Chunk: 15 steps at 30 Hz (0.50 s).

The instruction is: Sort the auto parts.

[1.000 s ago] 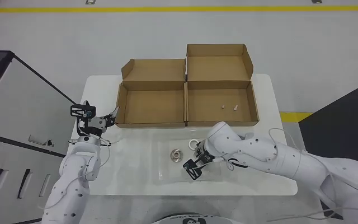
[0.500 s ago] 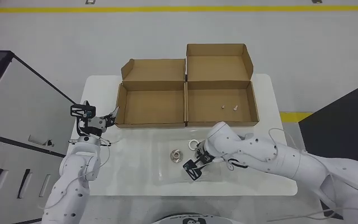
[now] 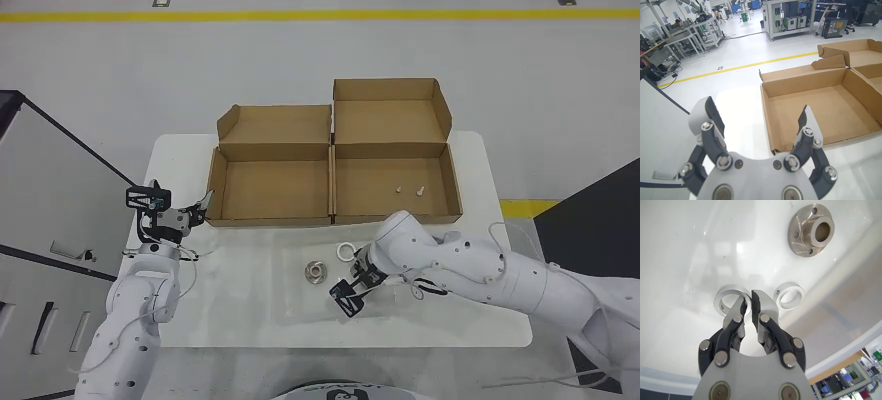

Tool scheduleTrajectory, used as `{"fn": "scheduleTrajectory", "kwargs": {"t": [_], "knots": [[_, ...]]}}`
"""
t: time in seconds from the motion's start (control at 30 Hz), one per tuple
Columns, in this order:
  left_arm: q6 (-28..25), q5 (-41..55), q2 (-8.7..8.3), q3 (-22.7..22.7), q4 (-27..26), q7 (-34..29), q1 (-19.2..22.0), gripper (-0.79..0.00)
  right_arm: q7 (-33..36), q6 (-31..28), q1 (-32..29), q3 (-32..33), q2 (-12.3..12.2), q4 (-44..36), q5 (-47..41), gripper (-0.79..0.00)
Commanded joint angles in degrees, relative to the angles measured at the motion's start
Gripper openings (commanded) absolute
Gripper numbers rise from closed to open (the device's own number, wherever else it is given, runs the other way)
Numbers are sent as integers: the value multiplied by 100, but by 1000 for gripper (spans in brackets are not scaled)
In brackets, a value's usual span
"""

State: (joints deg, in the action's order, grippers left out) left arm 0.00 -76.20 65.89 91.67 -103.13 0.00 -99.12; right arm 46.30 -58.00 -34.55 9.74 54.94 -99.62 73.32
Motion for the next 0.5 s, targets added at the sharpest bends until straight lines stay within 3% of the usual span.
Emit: {"fn": "scheduleTrajectory", "kwargs": {"t": [0.0, 0.47], "knots": [[0, 0, 0, 0, 0, 0, 0, 0, 0, 0, 11, 0, -23, -26, -28, -785], [0, 0, 0, 0, 0, 0, 0, 0, -1, 0, 498, 0, -200, -266, -690, -785]]}}
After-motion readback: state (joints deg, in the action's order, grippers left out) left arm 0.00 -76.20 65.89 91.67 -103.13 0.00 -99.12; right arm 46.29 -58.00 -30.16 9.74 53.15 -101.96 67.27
